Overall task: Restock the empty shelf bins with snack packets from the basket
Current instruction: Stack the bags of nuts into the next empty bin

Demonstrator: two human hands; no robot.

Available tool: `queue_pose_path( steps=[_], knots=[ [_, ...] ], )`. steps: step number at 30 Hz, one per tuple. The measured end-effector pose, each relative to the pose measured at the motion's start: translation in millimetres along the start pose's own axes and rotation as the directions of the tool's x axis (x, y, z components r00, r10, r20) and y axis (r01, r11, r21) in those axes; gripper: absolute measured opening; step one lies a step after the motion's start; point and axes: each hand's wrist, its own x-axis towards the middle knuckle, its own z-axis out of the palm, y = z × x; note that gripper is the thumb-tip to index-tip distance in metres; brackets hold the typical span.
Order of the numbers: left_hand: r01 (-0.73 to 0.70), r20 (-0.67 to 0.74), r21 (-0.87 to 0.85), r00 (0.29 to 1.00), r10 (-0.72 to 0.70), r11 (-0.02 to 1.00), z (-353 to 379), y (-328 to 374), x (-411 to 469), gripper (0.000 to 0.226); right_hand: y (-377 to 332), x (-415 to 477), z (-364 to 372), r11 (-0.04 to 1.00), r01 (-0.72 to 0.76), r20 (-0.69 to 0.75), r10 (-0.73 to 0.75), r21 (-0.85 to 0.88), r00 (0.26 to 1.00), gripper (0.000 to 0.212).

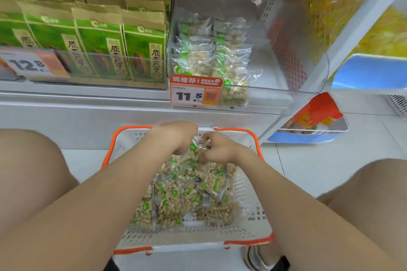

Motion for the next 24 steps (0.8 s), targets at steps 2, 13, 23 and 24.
queue_pose_path(
  steps=[2, 13, 23, 24],
  knots=[
    [-0.051, -0.065, -0.114, 0.997, 0.044, 0.992, -7, 8, -11, 0.066, -10, -16, -19, 0.999, 0.03, -0.023, -0.029, 0.017, 0.999, 0.046],
    [-0.262, -0.517, -0.416, 0.856, 0.01, 0.871, -51, 46, -96, 0.069, -53, -130, -83, 0.931, 0.25, -0.242, -0.315, -0.264, 0.918, 0.029],
    [-0.483, -0.928, -0.15, 0.371, 0.046, 0.863, -88, 68, -97, 0.044, -84, -155, -164, 0.918, 0.283, -0.718, -0.394, -0.278, 0.574, 0.046],
    [-0.444, -0.925, -0.094, 0.369, 0.086, 0.891, -94, 67, -93, 0.045, -82, -151, -169, 0.926, 0.297, -0.795, -0.357, -0.233, 0.491, 0.047]
  ],
)
